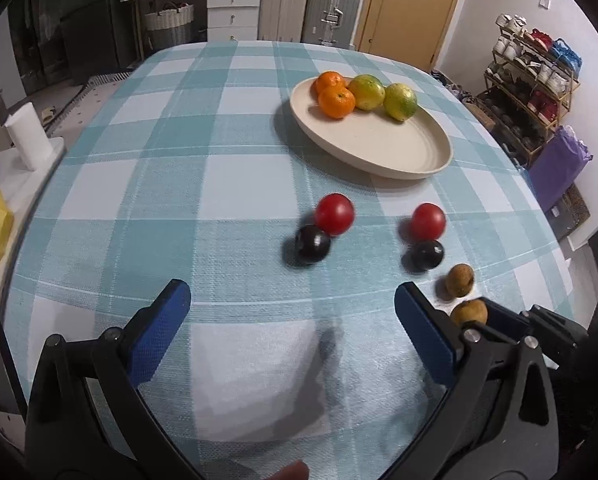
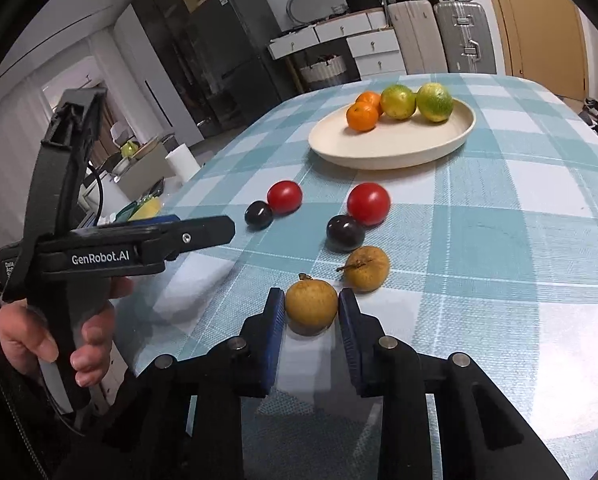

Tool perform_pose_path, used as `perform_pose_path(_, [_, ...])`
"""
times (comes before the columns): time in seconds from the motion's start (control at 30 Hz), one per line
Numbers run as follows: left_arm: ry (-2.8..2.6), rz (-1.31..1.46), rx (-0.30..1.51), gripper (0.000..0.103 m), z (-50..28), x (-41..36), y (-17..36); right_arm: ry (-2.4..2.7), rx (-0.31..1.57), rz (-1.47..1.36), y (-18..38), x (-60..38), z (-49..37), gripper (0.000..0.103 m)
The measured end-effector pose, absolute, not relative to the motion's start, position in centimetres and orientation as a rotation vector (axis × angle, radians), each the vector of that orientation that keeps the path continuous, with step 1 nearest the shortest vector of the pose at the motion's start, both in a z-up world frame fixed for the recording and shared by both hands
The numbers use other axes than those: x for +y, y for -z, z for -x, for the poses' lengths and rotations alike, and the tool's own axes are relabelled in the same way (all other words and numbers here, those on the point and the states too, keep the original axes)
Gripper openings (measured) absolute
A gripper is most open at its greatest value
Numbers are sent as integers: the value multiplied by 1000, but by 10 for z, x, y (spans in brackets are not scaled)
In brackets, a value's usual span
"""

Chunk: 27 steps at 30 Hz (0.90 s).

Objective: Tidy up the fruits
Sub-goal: 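Grasp a small brown fruit with the right tool while the left tool approaches another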

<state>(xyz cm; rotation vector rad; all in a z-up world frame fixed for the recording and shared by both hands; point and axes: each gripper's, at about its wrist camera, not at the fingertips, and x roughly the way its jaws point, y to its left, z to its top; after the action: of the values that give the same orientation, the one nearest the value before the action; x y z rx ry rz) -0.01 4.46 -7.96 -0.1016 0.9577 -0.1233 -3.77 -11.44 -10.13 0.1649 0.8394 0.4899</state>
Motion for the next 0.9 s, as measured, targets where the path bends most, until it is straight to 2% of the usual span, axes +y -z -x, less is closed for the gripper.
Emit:
perform_pose_path(0.43, [318, 151, 994, 101, 6, 7, 80, -390, 747, -208, 81, -161, 43, 28])
perform_pose_path(0.7, [344, 149, 1079, 101, -7, -30, 88, -349, 720, -253, 79, -185, 39, 28])
perform_pose_path(0.9, [318, 121, 1134, 92, -14, -53, 94, -356, 706, -263, 79, -194, 42, 28])
